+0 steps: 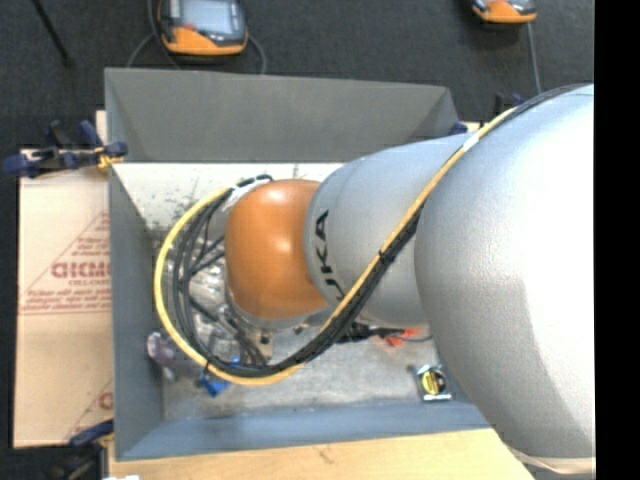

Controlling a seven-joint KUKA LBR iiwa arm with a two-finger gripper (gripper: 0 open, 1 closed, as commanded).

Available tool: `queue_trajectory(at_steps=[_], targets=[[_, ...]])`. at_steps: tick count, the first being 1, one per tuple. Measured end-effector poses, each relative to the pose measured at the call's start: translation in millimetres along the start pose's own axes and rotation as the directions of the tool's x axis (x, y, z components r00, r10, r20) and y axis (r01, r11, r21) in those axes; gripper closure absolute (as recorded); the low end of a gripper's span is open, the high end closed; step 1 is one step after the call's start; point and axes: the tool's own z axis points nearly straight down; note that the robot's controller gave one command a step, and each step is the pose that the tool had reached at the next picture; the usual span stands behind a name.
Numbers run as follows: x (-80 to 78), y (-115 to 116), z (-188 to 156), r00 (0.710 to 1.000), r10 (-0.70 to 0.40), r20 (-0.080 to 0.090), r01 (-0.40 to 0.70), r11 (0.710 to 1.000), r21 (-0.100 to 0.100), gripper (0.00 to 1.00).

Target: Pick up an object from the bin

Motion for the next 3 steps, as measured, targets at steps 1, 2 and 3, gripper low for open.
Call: queue_trajectory(at_steps=[1,2,3], targets=[[-3.2,-0.8,-61.0,1.000,0.013,0.001,-0.013,1.000,-0.002,1.00],[-2.2,-1.5,-57.3,1.000,0.011,-0.004,-0.011,1.000,0.002,0.00],[-27.5,-1.4,74.7,0.997,0.081,-0.003,-0.081,0.997,0.004,0.00]])
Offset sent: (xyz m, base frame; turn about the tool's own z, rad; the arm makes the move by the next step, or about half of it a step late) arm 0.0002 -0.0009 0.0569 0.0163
